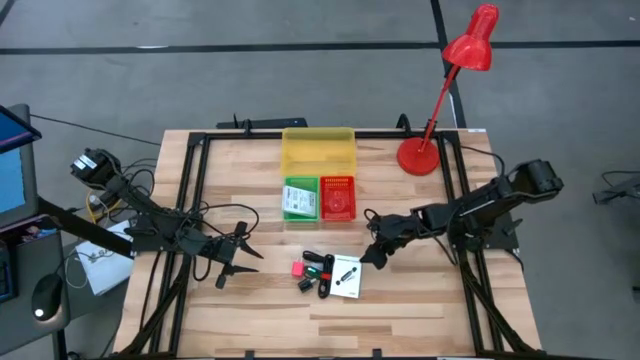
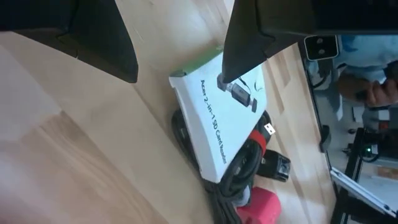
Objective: Pick and place items into bin
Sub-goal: Put the white box card reader into the green bin
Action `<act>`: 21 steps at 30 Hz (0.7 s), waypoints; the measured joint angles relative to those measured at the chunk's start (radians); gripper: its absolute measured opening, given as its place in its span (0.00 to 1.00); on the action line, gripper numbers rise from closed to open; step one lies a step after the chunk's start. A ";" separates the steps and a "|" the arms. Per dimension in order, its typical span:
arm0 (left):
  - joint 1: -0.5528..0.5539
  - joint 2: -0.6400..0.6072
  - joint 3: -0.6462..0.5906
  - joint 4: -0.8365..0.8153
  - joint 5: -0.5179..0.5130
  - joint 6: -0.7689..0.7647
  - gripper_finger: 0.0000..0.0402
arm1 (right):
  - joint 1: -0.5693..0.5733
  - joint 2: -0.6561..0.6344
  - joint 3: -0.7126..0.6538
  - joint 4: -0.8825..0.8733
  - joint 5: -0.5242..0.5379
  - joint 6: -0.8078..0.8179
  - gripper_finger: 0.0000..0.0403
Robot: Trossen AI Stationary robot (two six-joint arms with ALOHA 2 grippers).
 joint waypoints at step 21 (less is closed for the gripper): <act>0.000 0.000 0.000 -0.001 -0.018 -0.006 0.42 | 0.000 0.066 0.000 0.121 -0.038 0.003 0.57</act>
